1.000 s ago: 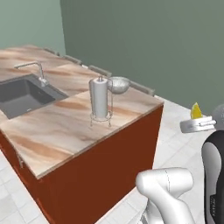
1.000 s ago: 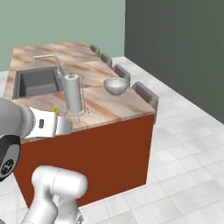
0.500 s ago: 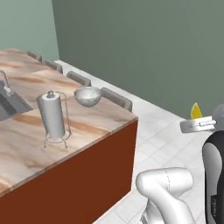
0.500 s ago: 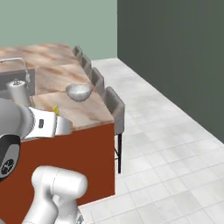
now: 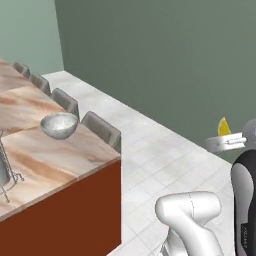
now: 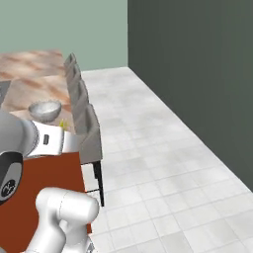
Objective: There is a bowl on the dining counter. Grab a lemon wedge from the fridge and place it in the bowl. Then get the liquor bottle and glass cup from the cabinet and place them next to the bowl.
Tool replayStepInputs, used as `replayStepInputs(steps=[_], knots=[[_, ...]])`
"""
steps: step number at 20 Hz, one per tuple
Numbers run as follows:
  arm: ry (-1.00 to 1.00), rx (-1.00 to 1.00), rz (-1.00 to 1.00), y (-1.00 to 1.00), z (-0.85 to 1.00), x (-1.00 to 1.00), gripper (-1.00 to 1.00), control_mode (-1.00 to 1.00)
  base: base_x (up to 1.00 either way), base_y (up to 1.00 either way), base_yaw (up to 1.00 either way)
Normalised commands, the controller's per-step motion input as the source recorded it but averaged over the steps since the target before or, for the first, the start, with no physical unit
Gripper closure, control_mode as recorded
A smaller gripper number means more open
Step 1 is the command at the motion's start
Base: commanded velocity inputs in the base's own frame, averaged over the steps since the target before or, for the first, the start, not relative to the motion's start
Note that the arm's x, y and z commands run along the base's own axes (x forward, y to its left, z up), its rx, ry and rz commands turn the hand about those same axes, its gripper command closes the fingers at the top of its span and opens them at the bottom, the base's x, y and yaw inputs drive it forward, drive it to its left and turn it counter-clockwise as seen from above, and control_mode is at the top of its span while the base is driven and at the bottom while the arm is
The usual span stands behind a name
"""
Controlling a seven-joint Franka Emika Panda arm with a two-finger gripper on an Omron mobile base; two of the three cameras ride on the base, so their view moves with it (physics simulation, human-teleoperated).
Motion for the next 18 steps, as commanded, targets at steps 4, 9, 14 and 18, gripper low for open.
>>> replayStepInputs(steps=[4,9,14,18], knots=[[0.00,0.00,0.00,0.00,0.00,0.00,1.00,1.00,0.52,-0.97,0.35],[0.00,0.00,0.00,0.00,0.00,0.00,1.00,1.00,0.49,-0.66,0.53],[0.00,0.00,0.00,0.00,0.00,0.00,1.00,1.00,0.47,-0.51,0.59],[0.00,0.00,0.00,0.00,0.00,0.00,1.00,1.00,0.45,-0.44,0.61]])
